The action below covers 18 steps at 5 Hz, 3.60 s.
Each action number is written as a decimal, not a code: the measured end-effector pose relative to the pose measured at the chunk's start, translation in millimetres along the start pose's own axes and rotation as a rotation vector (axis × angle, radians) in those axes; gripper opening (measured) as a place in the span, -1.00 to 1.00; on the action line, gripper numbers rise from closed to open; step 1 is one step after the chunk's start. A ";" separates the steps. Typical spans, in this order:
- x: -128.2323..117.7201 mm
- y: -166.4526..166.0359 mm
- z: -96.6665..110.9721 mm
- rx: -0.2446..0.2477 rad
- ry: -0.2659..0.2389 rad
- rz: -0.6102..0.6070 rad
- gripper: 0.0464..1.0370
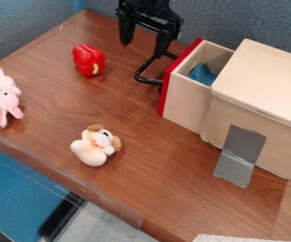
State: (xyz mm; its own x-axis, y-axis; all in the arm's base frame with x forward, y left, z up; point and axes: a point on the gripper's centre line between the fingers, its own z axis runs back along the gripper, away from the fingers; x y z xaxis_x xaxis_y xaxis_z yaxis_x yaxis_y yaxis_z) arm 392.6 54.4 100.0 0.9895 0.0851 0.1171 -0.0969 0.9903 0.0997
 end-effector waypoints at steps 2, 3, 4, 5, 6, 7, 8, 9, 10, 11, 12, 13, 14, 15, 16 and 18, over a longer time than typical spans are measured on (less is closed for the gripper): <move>-36.2 24.1 -12.9 0.024 0.038 0.010 0.93; -54.1 59.9 5.3 0.060 -0.033 0.060 0.93; -71.3 97.9 7.8 0.060 -0.072 0.130 0.93; -83.7 130.0 4.2 0.008 -0.087 0.155 0.93; -105.0 159.6 -12.1 0.009 -0.077 0.167 0.93; -122.1 171.5 -26.8 -0.002 -0.052 0.180 0.93; -140.0 170.1 -49.7 0.013 -0.001 0.156 0.93; -152.6 170.4 -75.3 0.018 0.065 0.164 0.93; -157.1 168.2 -88.4 0.017 0.088 0.187 0.92; -153.5 164.8 -91.5 0.009 0.088 0.208 0.81; -148.6 157.6 -85.7 0.000 0.082 0.207 0.28; -129.2 148.1 -39.4 0.010 -0.025 0.215 -0.15; -113.5 132.4 -13.9 -0.014 -0.066 0.214 -0.27; -87.3 98.0 12.3 -0.060 -0.121 0.166 -0.27; -55.3 47.9 38.6 -0.092 -0.165 0.081 -0.27; -21.7 -47.2 52.9 -0.111 -0.159 -0.031 -0.27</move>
State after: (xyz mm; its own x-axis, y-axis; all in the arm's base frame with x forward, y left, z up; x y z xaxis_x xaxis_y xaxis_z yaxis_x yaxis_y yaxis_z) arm 370.0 0.0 145.0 0.9614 0.0450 0.2714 -0.0459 0.9989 -0.0030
